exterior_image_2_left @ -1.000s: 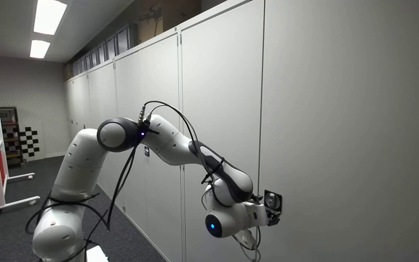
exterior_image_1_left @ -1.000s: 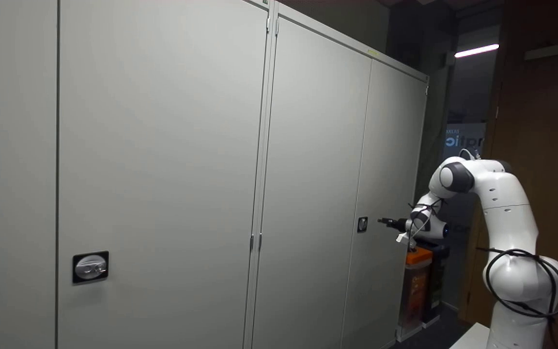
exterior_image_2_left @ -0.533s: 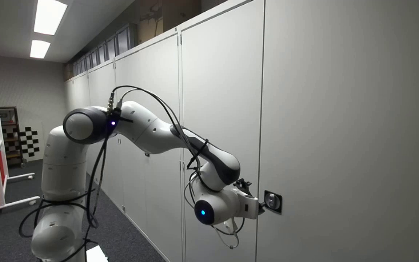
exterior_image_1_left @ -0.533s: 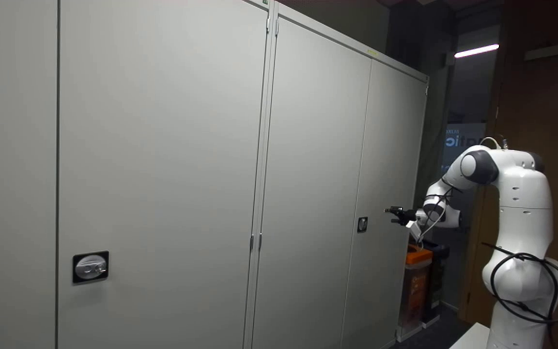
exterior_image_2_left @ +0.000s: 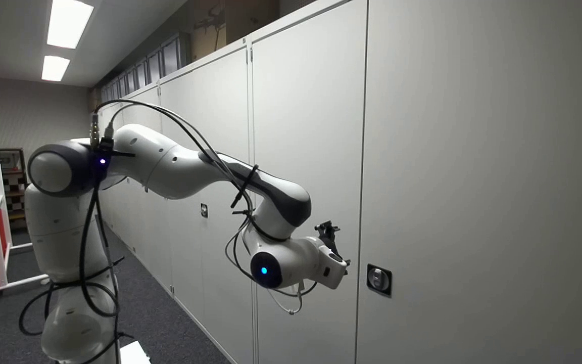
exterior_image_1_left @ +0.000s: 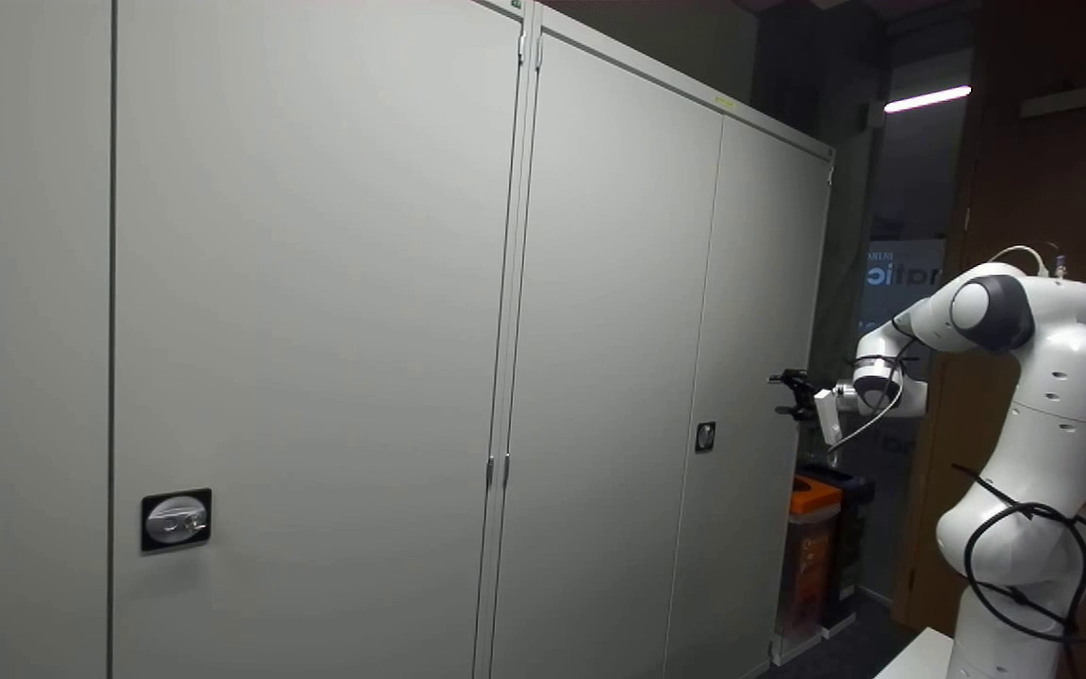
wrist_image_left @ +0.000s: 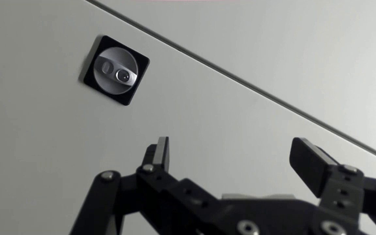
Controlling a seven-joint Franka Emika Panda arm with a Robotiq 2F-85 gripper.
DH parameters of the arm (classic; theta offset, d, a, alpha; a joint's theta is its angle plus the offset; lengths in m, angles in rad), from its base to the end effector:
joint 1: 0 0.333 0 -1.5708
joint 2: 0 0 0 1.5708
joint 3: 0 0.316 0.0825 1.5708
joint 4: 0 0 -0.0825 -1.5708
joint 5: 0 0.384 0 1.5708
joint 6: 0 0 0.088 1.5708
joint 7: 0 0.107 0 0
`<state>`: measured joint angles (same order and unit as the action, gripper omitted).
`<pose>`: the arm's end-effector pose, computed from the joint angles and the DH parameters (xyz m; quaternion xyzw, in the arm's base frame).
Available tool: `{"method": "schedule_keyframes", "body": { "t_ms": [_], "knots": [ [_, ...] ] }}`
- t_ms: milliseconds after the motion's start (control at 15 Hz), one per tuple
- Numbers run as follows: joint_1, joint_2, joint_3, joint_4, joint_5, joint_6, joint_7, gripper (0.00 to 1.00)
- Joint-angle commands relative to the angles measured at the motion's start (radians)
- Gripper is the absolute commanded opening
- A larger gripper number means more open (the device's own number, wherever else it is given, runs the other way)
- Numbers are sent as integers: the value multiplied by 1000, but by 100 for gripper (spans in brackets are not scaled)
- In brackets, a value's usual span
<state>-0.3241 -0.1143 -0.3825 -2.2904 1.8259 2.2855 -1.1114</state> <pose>0.4120 -0.3261 0.4293 -0.6836 0.3575 -0.5139 0.3752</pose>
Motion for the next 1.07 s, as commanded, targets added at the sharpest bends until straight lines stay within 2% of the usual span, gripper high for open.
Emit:
{"method": "schedule_keyframes", "body": {
  "t_ms": [0, 533, 1000],
  "knots": [
    [-19, -126, 28, -46, -46, 61, 214, 100],
    [-28, -292, 77, -73, -135, 144, 692, 100],
    [-36, -385, 92, -87, -197, 122, 1054, 100]
  ]
}}
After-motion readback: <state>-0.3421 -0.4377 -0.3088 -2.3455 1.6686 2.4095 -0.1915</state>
